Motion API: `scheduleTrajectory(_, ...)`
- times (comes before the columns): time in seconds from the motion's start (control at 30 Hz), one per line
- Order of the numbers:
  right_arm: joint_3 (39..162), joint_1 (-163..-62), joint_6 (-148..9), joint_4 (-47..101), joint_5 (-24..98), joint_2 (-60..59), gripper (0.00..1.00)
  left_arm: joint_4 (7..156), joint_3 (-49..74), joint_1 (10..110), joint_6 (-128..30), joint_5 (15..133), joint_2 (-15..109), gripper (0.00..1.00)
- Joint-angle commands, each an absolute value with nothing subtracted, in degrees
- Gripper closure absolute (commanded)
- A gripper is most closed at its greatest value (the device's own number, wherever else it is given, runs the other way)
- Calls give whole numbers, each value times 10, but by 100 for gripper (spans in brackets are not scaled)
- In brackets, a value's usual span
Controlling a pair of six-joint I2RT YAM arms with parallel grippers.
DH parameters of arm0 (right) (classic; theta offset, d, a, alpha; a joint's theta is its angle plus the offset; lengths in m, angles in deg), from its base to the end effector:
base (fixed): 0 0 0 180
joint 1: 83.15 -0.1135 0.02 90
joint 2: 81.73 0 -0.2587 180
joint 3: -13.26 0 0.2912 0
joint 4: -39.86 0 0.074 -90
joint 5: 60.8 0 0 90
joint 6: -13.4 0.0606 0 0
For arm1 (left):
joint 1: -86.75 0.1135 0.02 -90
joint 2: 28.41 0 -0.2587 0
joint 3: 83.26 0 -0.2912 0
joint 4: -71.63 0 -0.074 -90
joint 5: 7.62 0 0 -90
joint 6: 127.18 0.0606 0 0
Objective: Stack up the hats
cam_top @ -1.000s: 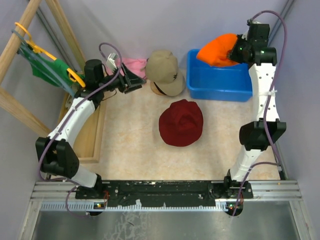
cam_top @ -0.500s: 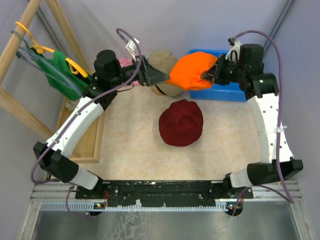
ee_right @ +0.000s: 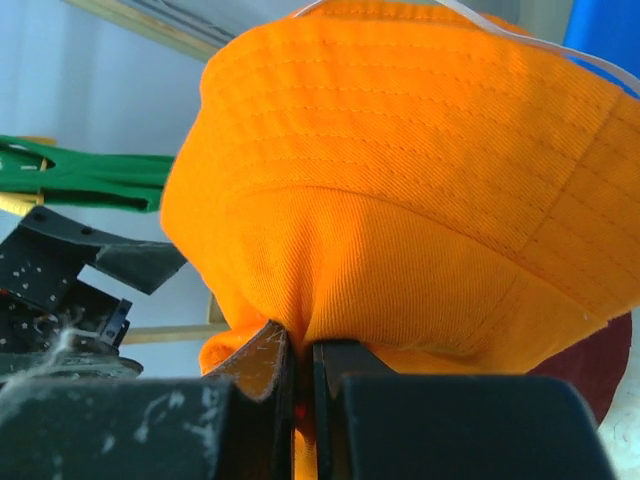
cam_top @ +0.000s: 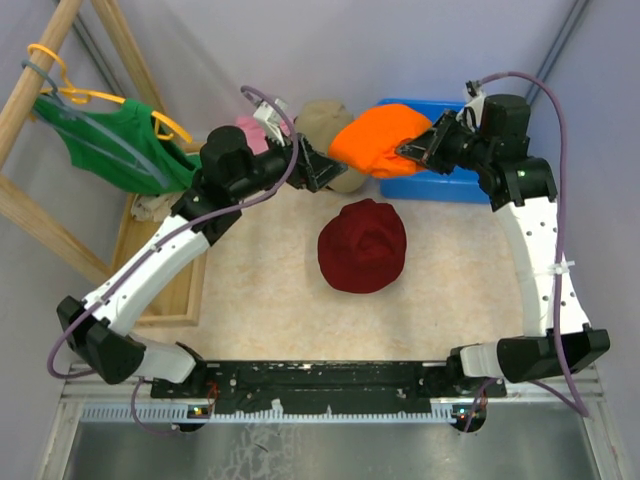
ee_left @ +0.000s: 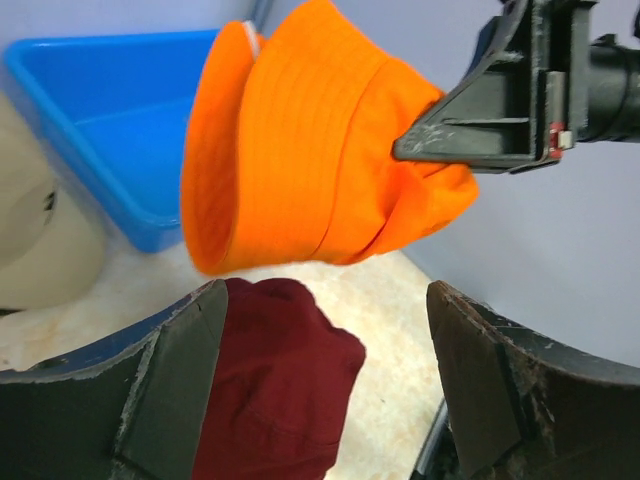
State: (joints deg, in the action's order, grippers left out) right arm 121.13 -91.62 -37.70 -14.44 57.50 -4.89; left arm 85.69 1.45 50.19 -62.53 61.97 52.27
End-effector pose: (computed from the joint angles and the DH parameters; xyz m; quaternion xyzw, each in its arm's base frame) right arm 0.3198 0.0767 0.4652 0.0828 0.8167 0.4012 0.4063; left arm 0.3012 -0.2497 0.4435 0.1929 0.6770 -0.4666 0.5355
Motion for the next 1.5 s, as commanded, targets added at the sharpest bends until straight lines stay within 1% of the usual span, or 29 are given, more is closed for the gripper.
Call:
scheduleTrajectory(0.0, 1226, -919, -365, -107, 558, -56, 100, 850, 48, 495, -597, 739, 461, 13)
scheduleTrajectory(0.13, 1238, -919, -396, -134, 512, -54, 100, 891, 16, 497, -618, 762, 464, 10)
scheduleTrajectory(0.2, 1234, -919, -401, -125, 493, -57, 100, 910, -9, 497, -647, 745, 479, 9)
scheduleTrajectory(0.27, 1219, -919, -385, -96, 490, -65, 100, 907, -15, 497, -693, 704, 492, 9)
scheduleTrajectory(0.43, 1183, -919, -317, -15, 485, -85, 100, 855, 3, 497, -821, 619, 520, 10)
scheduleTrajectory(0.67, 1183, -952, -292, 19, 464, -89, 100, 766, 52, 495, -914, 609, 521, 9)
scheduleTrajectory(1.0, 1163, -1026, -276, 42, 447, -79, 100, 730, 49, 495, -948, 615, 535, 8)
scheduleTrajectory(1.3, 1172, -1094, -271, 50, 439, -59, 100, 714, 50, 490, -957, 603, 557, 7)
scheduleTrajectory(1.33, 1175, -1099, -274, 48, 437, -56, 100, 713, 49, 489, -957, 601, 559, 7)
scheduleTrajectory(1.4, 1184, -1102, -283, 37, 436, -52, 100, 713, 45, 489, -957, 594, 565, 13)
scheduleTrajectory(1.43, 1190, -1102, -293, 30, 433, -51, 100, 712, 43, 489, -957, 590, 568, 20)
scheduleTrajectory(1.47, 1196, -1102, -304, 18, 428, -51, 100, 712, 42, 489, -958, 587, 570, 31)
